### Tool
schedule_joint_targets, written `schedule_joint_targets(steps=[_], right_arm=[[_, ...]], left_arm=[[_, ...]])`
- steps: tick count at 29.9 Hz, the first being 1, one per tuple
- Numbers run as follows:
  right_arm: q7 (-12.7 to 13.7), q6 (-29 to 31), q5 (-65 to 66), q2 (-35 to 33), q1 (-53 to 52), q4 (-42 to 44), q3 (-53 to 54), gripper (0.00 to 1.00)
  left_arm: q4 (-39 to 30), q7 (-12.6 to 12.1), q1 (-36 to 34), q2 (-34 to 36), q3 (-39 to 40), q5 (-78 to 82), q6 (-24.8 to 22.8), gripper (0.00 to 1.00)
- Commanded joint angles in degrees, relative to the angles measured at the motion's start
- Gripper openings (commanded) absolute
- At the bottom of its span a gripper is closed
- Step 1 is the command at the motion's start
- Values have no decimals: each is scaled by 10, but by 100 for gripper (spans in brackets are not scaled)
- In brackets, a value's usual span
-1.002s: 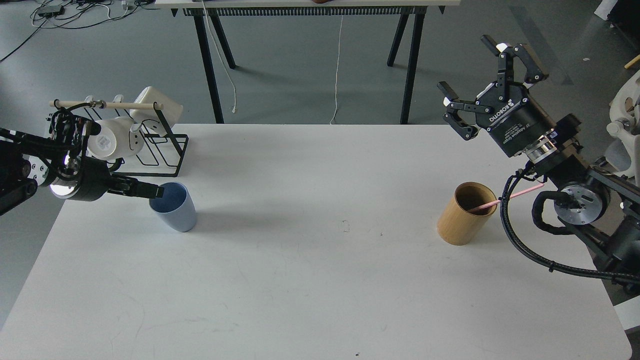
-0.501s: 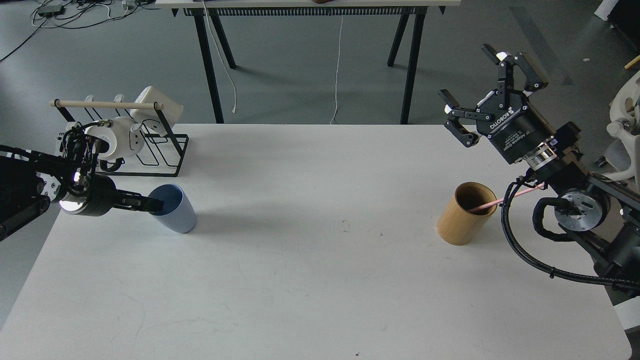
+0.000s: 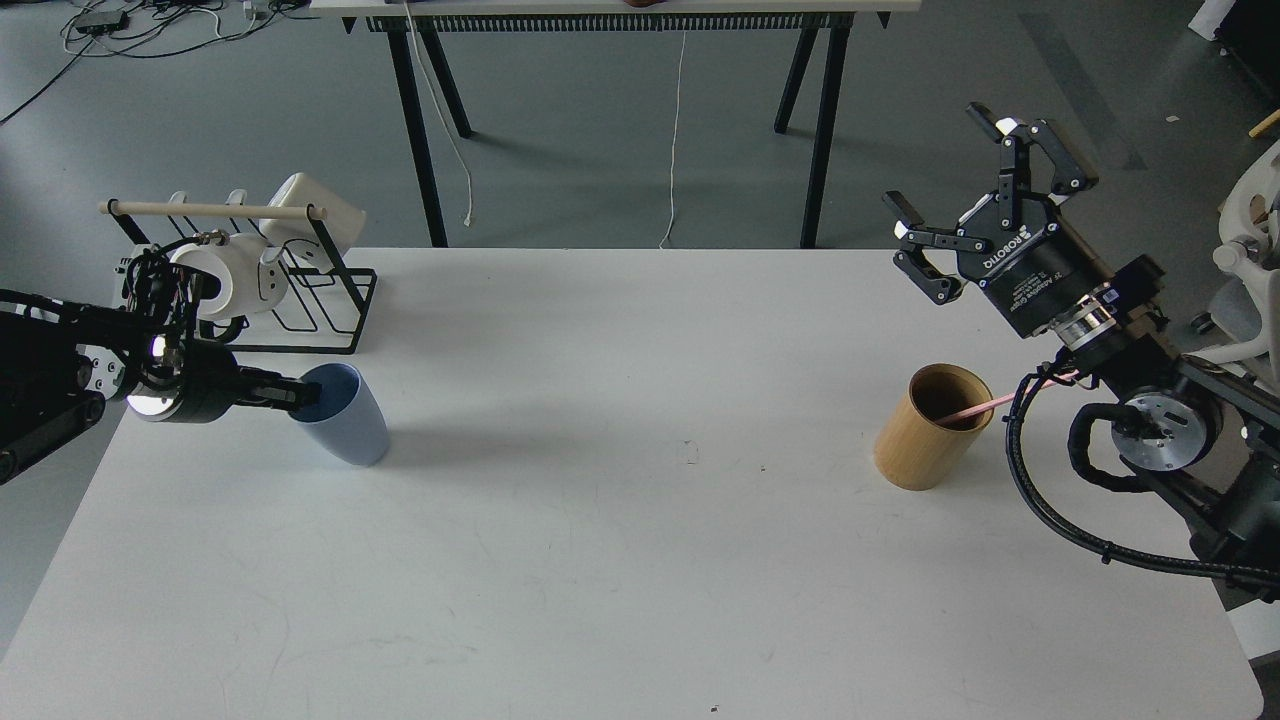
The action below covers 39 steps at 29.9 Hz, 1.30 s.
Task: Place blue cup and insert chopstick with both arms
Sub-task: 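Grasp the blue cup with the left gripper, then carry the blue cup with the left gripper toward the table center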
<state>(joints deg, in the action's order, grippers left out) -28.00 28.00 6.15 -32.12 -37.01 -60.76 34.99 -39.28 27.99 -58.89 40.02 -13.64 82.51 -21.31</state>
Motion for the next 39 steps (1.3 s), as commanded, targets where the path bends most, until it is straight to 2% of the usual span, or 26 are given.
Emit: schedule_joint_targets(steps=[1, 3, 6, 13, 17, 23, 27, 32, 39], right_arm=[[0, 0, 0, 0, -1, 3, 2, 98], [0, 0, 0, 0, -1, 15, 8, 98], [0, 0, 0, 0, -2, 34, 24, 98], [0, 0, 0, -5, -17, 88, 79, 98], [0, 0, -1, -4, -27, 101, 79, 98], [0, 0, -1, -3, -25, 103, 77, 98], [0, 0, -1, -4, -24, 103, 77, 98], [0, 0, -1, -8, -22, 103, 77, 98], [0, 0, 0, -9, -20, 103, 77, 98]], left_arm=[[-77, 0, -6, 33, 43, -10, -1, 0], [-143, 0, -17, 65, 76, -15, -8, 0], [-211, 0, -58, 60, 97, -21, -22, 0], [-205, 0, -93, -58, 99, -32, -36, 0], [-146, 0, -90, -150, 87, -25, -32, 0], [-94, 0, -115, -239, 64, -23, -31, 0], [-42, 0, -141, -306, 2, -24, -26, 0], [56, 0, -145, -398, -54, -19, -5, 0], [127, 0, -146, -400, -93, -17, 5, 0]])
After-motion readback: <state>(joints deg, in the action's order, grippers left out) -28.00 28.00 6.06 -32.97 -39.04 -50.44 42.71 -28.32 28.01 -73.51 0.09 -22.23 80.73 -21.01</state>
